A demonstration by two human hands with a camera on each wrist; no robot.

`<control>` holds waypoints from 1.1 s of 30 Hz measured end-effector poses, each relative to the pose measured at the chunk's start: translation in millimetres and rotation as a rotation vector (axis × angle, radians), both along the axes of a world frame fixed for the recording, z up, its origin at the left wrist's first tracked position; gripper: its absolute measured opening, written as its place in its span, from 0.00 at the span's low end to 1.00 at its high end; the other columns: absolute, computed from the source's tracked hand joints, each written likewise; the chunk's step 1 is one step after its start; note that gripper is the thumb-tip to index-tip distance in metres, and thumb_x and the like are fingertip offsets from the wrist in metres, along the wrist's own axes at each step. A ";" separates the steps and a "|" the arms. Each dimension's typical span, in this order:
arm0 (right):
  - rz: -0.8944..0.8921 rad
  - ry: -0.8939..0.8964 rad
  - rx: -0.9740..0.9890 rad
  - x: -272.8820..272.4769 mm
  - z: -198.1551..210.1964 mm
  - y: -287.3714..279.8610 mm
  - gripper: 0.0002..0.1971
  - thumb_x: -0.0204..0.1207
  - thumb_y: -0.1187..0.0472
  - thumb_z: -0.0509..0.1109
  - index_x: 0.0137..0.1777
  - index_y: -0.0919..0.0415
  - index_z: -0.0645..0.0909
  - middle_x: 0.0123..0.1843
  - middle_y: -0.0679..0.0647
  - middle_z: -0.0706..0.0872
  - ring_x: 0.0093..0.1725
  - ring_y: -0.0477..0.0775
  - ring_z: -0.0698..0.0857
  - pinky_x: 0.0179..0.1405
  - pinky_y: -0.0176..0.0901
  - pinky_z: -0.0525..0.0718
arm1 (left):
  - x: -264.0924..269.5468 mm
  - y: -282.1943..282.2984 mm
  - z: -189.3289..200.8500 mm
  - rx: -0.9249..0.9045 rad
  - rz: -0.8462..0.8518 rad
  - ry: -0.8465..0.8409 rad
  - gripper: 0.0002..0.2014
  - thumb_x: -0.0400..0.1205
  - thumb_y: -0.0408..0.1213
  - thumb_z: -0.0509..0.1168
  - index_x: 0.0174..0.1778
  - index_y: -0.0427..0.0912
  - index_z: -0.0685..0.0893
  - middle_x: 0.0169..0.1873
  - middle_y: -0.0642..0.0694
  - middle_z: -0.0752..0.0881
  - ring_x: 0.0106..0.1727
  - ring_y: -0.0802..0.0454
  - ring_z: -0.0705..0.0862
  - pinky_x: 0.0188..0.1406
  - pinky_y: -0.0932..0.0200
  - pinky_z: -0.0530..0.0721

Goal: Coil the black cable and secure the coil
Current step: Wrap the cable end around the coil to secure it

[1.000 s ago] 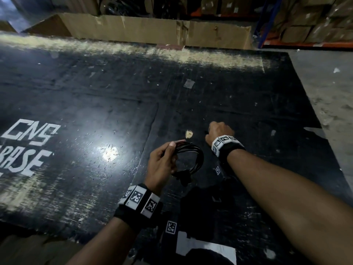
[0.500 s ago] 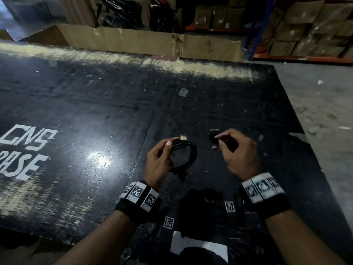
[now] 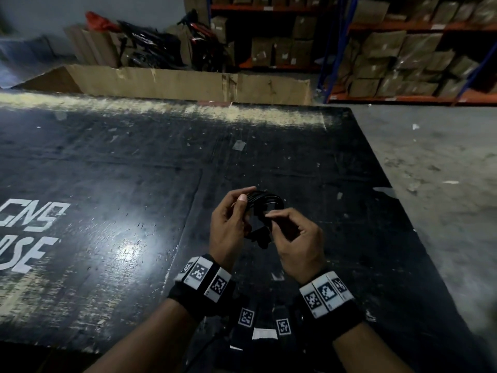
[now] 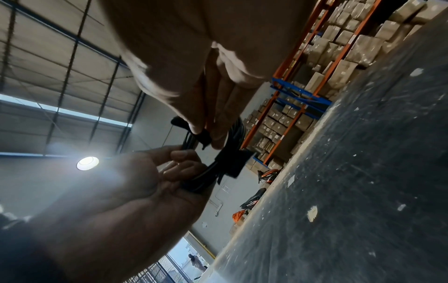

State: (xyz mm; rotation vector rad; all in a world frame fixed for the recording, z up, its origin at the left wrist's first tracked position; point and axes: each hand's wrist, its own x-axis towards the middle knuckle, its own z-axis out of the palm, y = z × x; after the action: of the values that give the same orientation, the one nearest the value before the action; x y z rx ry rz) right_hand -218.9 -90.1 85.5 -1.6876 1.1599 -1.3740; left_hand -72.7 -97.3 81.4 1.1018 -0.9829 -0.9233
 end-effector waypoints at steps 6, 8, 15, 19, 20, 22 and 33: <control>-0.065 -0.073 -0.047 6.7 11.6 6.7 0.10 0.75 0.77 0.72 0.49 0.63 0.89 0.47 0.42 0.91 0.50 0.34 0.91 0.50 0.24 0.85 | -11.7 12.1 8.3 0.083 0.015 0.082 0.10 0.92 0.37 0.59 0.61 0.43 0.85 0.32 0.46 0.79 0.30 0.57 0.77 0.28 0.58 0.75; -0.059 -0.085 -0.064 7.2 14.3 8.4 0.09 0.75 0.77 0.72 0.49 0.65 0.88 0.47 0.45 0.91 0.50 0.35 0.91 0.50 0.23 0.85 | -11.4 13.8 8.7 0.123 -0.041 0.099 0.15 0.92 0.38 0.57 0.61 0.37 0.88 0.36 0.39 0.81 0.35 0.48 0.78 0.34 0.55 0.75; -0.066 -0.025 -0.093 4.2 18.1 15.3 0.06 0.76 0.67 0.76 0.51 0.59 0.87 0.46 0.44 0.93 0.47 0.40 0.93 0.47 0.32 0.90 | -12.0 20.7 14.9 0.071 -0.048 0.021 0.16 0.92 0.36 0.58 0.56 0.45 0.93 0.40 0.48 0.91 0.42 0.50 0.86 0.42 0.46 0.82; -0.161 0.168 -0.205 2.1 27.8 18.5 0.05 0.76 0.62 0.77 0.48 0.54 0.86 0.40 0.42 0.90 0.39 0.38 0.90 0.38 0.20 0.81 | -11.4 21.4 9.6 0.014 0.002 -0.126 0.14 0.91 0.40 0.60 0.59 0.44 0.92 0.35 0.59 0.90 0.33 0.65 0.82 0.38 0.52 0.80; -0.179 0.223 -0.242 0.6 31.2 19.5 0.04 0.76 0.61 0.77 0.47 0.54 0.86 0.40 0.42 0.90 0.37 0.38 0.88 0.36 0.21 0.80 | -10.3 22.1 8.9 -0.002 0.011 -0.170 0.14 0.89 0.43 0.61 0.58 0.47 0.92 0.38 0.57 0.91 0.34 0.65 0.82 0.38 0.53 0.80; -0.183 0.287 -0.288 -3.5 38.0 19.9 0.02 0.76 0.61 0.77 0.45 0.55 0.86 0.42 0.44 0.88 0.37 0.40 0.86 0.35 0.25 0.81 | -7.1 24.6 8.1 -0.041 0.011 -0.263 0.14 0.88 0.46 0.61 0.59 0.50 0.92 0.46 0.53 0.94 0.40 0.63 0.88 0.40 0.52 0.85; 0.057 -0.104 -0.031 -22.9 40.8 -2.6 0.02 0.73 0.68 0.80 0.43 0.62 0.91 0.48 0.53 0.95 0.50 0.54 0.94 0.55 0.63 0.91 | -0.1 35.9 19.8 -0.081 -0.092 -0.265 0.11 0.89 0.34 0.64 0.54 0.48 0.93 0.45 0.54 0.96 0.46 0.58 0.93 0.38 0.43 0.93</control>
State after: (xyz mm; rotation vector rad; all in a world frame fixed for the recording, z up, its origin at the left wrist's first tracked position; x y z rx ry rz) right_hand -241.8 -92.7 126.3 -1.6379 1.0296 -1.4326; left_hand -72.8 -61.4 101.2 1.1361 -1.2870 -0.8161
